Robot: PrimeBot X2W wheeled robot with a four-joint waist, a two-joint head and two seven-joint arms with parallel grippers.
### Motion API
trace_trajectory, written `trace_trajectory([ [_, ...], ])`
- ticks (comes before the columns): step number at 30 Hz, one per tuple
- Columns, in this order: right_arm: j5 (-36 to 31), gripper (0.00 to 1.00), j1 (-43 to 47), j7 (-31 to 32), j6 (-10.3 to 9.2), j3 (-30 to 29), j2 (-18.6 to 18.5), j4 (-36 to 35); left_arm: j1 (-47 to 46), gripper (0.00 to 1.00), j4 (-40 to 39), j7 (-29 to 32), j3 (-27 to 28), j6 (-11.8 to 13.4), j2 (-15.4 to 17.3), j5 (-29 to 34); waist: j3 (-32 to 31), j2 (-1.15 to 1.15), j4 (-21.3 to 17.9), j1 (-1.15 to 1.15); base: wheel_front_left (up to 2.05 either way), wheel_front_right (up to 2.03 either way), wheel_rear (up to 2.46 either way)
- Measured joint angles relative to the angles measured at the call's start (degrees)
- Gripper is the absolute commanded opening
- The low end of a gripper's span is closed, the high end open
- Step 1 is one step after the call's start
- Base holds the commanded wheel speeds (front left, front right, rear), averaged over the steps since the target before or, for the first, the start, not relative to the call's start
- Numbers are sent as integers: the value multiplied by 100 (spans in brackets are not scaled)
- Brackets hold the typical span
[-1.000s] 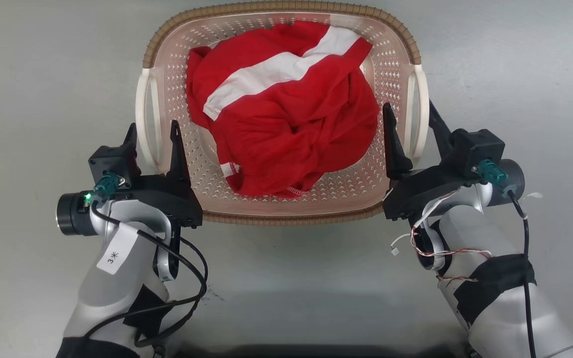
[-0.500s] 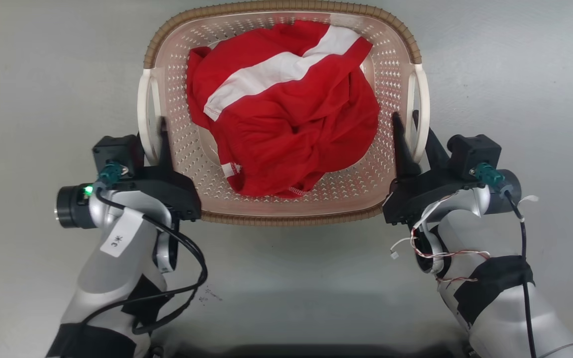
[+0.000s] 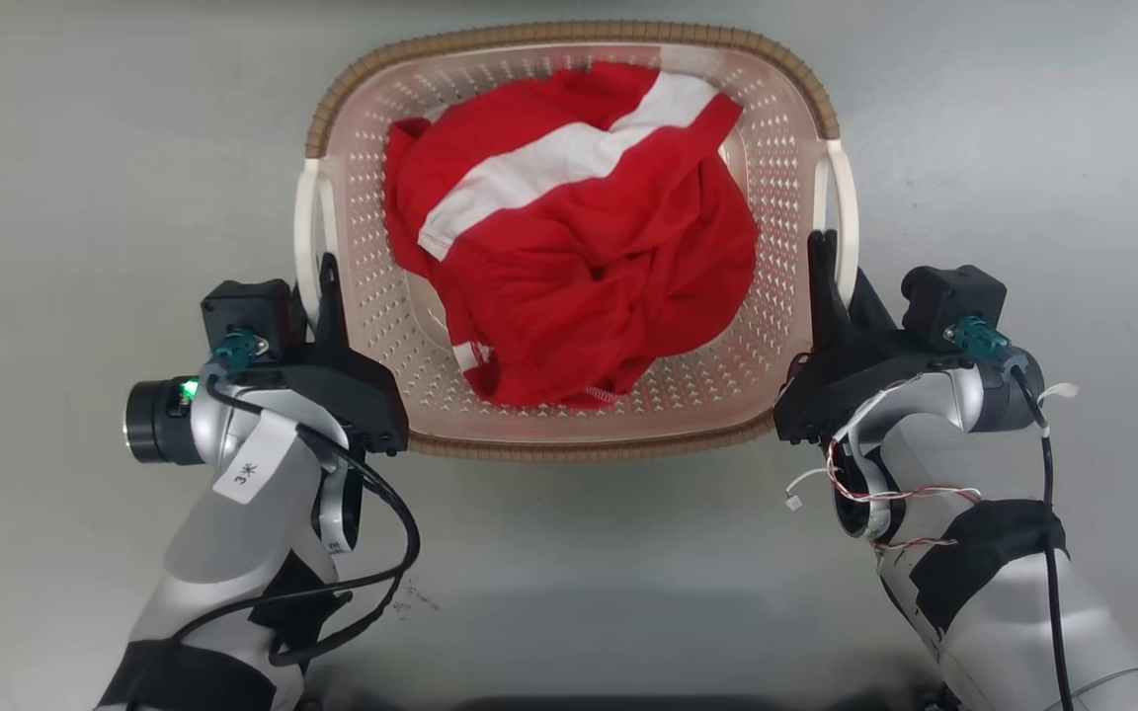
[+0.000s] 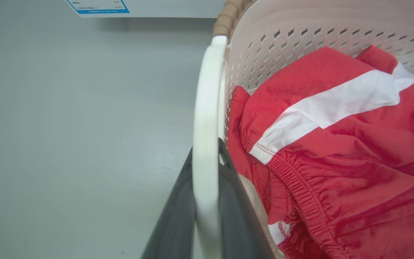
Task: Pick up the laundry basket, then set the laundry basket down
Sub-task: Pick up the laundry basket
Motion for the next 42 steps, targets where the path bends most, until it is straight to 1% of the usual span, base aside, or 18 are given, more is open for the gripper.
trace_trajectory([
  [7,156,0,18,24,0,68,-5,266,8,0,178,11,-174,-2,-48,-122,-258,0,-22,0,0,0,0],
  [15,379,0,107,24,1,222,15,546,199,0,337,11,-341,-5,-74,-398,-719,0,-54,0,0,0,0],
  [21,545,0,293,25,1,431,45,748,477,0,493,12,-465,-7,-82,-620,-1163,0,-82,0,0,0,0],
  [29,822,0,634,26,2,784,68,951,856,0,721,12,-589,-8,-100,-758,-1816,0,-112,1,0,0,0],
  [36,1205,0,997,29,2,1150,93,1046,1210,0,946,14,-731,-11,-104,-971,-2410,0,-125,0,0,0,0],
  [37,1256,0,1059,42,2,1202,97,1068,1263,0,976,16,-759,-43,-104,-984,-2495,-1,-126,0,0,0,0],
  [42,1552,0,1377,226,2,1430,109,1179,1564,0,1070,119,-962,-53,-109,-1069,-2924,0,-131,0,0,0,0],
])
